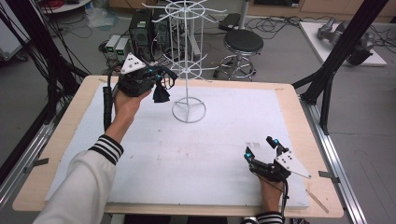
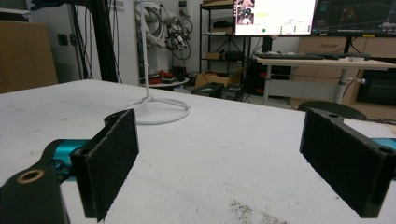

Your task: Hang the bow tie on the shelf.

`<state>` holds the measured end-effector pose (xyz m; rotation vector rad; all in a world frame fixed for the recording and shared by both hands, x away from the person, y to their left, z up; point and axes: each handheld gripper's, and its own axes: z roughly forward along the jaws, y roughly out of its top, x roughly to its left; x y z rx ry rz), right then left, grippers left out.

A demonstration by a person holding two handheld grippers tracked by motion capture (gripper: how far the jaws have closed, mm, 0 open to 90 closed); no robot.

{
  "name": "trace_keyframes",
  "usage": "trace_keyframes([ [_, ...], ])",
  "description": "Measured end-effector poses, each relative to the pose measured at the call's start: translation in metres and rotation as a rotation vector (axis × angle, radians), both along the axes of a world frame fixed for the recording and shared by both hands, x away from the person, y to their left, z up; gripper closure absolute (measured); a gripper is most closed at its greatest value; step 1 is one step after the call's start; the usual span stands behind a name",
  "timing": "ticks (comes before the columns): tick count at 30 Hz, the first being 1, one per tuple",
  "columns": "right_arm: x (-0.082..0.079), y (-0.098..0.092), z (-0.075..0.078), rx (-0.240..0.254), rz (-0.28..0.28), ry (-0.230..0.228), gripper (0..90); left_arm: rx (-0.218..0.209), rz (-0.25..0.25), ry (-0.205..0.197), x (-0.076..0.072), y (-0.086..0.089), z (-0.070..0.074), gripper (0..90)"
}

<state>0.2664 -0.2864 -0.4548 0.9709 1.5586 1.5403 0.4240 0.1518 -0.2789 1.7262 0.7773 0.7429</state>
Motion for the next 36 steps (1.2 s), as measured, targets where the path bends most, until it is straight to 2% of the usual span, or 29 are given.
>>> trace_keyframes([
  [12, 0.0, 0.0, 0.0, -0.001, 0.002, -0.001, 10.8, 0.019, 0.002, 0.003, 0.006, -0.006, 0.003, 84.5],
  [24, 0.0, 0.0, 0.0, 0.001, 0.003, 0.0, 10.8, 0.044, -0.007, 0.022, 0.01, -0.014, 0.003, 82.7],
  [26, 0.0, 0.0, 0.0, 0.0, 0.003, 0.0, 10.8, 0.051, 0.007, 0.023, 0.01, -0.015, 0.003, 76.5],
  [30, 0.0, 0.0, 0.0, -0.001, 0.003, -0.001, 10.8, 0.05, 0.038, 0.041, 0.011, -0.016, 0.004, 55.7],
  [32, 0.0, 0.0, 0.0, -0.001, 0.003, -0.001, 10.8, 0.044, 0.029, 0.04, 0.011, -0.016, 0.005, 52.0],
  [33, 0.0, 0.0, 0.0, 0.0, 0.003, 0.0, 10.8, 0.054, 0.037, 0.039, 0.011, -0.016, 0.005, 49.4],
  [35, 0.0, 0.0, 0.0, -0.001, 0.003, -0.001, 10.8, 0.065, 0.05, 0.05, 0.011, -0.017, 0.005, 37.2],
  [36, 0.0, 0.0, 0.0, 0.0, 0.003, 0.0, 10.8, 0.072, 0.05, 0.055, 0.011, -0.017, 0.005, 35.2],
])
